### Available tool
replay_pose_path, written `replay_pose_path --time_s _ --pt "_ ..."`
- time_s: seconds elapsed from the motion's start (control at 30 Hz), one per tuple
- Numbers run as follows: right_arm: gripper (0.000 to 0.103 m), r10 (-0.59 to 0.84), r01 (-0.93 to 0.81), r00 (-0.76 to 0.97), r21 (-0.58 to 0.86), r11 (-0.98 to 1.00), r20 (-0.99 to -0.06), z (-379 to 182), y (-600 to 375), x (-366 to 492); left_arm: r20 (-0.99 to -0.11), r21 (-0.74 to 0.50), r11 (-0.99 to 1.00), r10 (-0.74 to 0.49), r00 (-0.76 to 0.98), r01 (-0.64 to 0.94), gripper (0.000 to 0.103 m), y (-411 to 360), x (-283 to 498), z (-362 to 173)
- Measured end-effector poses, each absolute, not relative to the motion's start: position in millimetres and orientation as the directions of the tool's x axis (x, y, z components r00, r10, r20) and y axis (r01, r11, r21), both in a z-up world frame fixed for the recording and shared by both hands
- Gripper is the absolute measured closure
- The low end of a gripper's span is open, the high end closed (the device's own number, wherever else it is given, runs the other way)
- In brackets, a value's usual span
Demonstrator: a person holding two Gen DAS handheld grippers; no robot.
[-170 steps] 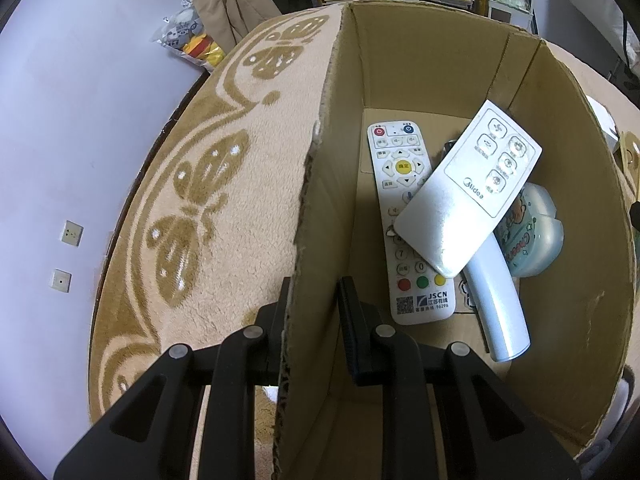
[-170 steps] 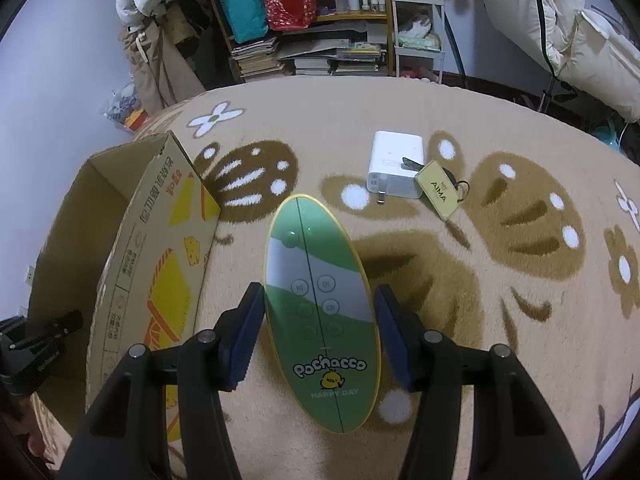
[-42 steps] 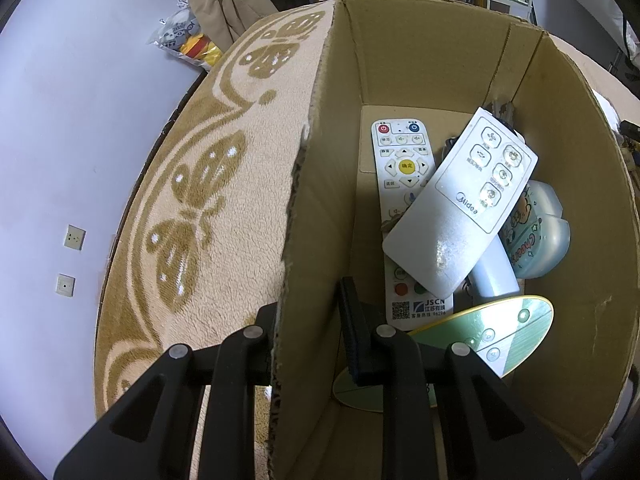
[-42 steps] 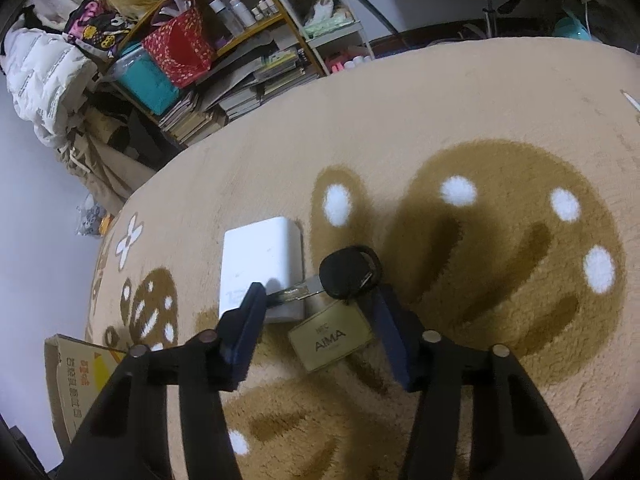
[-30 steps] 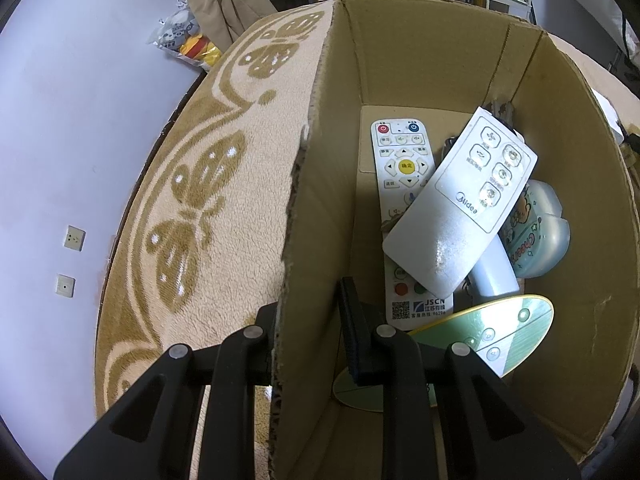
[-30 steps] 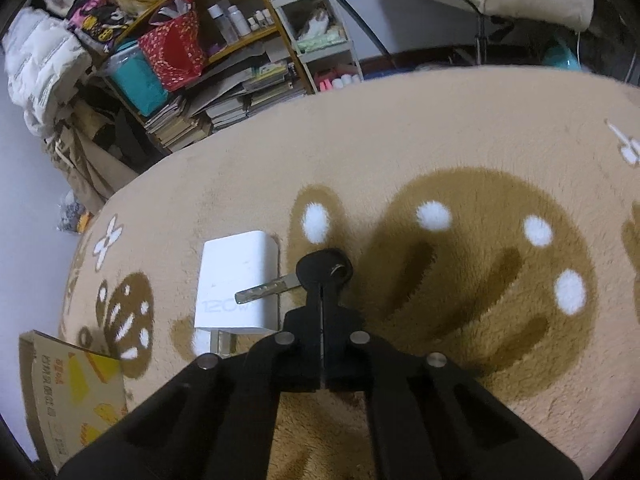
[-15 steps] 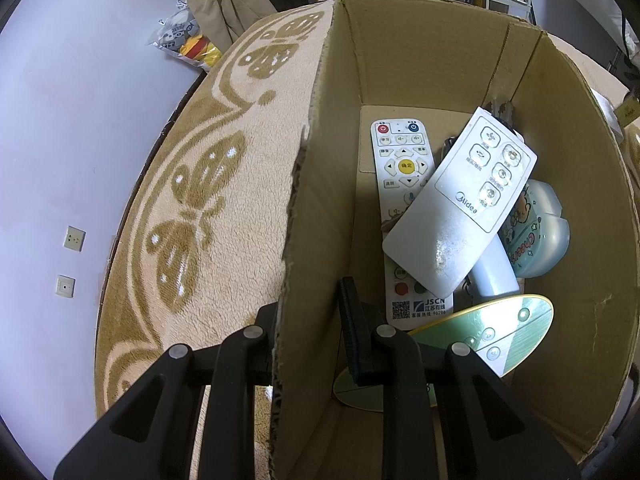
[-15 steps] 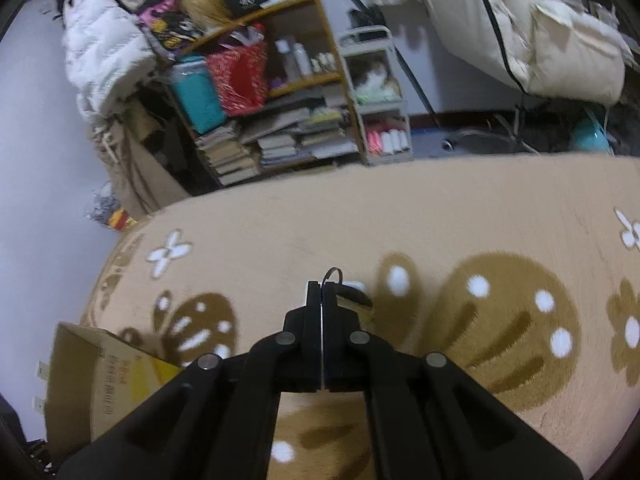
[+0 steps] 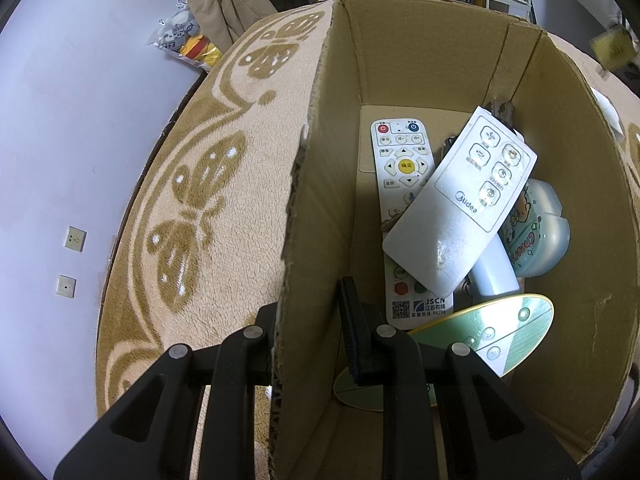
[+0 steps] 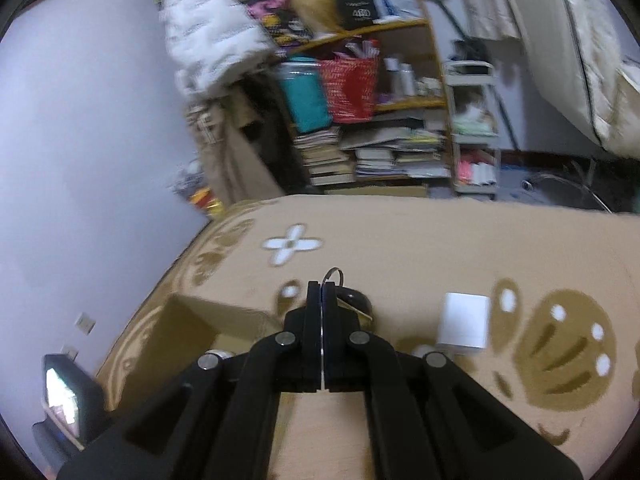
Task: Organize rigid objects
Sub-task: 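Carry the keys into the box and open the right tool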
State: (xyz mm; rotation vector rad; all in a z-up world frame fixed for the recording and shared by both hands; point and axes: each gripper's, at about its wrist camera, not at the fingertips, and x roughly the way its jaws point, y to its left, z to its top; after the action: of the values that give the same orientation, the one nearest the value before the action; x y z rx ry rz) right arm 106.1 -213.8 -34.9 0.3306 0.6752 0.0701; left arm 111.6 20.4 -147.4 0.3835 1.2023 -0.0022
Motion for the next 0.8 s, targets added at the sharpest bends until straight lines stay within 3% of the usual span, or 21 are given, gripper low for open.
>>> replay_pose_path --time_s 0.43,0.8 --pt "0.101 0.317 -0.185 0.719 0.27 0.945 -0.618 -37 -123 96 -0.91 0.28 0.938 0.193 0.366 0.202 0.082 23 113 -145" --pt "0.101 0.277 -0.149 0.699 0.245 0.958 -0.659 -48 -127 100 -0.909 0.282 0.937 0.194 0.368 0.204 0.082 24 112 -145"
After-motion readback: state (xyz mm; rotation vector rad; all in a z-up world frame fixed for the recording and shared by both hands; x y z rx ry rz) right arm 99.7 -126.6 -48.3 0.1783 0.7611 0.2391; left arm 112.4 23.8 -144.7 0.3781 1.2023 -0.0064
